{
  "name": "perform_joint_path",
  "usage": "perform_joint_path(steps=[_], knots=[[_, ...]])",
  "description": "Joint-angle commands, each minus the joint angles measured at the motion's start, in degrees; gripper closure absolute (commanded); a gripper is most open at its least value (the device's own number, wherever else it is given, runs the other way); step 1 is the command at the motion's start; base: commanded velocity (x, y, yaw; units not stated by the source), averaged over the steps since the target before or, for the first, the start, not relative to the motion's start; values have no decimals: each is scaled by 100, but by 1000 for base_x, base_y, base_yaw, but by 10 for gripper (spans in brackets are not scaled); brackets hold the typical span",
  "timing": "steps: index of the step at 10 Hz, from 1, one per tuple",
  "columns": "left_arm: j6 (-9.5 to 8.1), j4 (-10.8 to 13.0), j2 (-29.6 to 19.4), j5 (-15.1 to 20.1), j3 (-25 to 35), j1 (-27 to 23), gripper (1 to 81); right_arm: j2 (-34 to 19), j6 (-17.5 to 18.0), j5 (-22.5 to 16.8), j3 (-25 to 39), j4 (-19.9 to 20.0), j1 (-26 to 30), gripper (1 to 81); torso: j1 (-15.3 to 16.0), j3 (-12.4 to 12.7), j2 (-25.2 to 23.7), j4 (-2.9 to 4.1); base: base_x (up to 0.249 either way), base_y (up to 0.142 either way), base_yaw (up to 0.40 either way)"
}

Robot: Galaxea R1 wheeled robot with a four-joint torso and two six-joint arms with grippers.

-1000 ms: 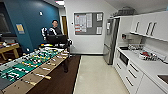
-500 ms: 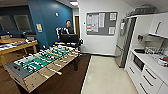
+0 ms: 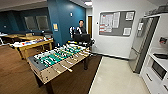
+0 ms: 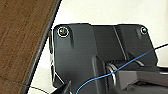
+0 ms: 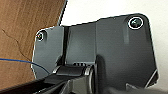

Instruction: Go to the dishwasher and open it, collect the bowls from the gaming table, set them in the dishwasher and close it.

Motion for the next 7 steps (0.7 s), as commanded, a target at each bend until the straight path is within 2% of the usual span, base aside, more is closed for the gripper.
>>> perform_joint_path(steps=[1, 3, 5, 7], knots=[[6, 20, -85, 268, -5, -281, 10, 68, -8, -257, 26, -66, 302, 10, 0, 0, 0, 0, 0, 0, 350], [6, 20, -68, 268, -5, -281, 10, 243, -17, -274, -27, -93, 320, 10, 0, 0, 0, 0, 0, 0, 350], [-2, -6, -15, 295, -110, -281, 10, 420, -17, -274, -421, -93, 346, 10, 0, 0, 0, 0, 0, 0, 350], [6, -24, 38, 303, -268, -281, 10, 420, -17, -266, -519, -93, 337, 10, 0, 0, 0, 0, 0, 0, 350]])
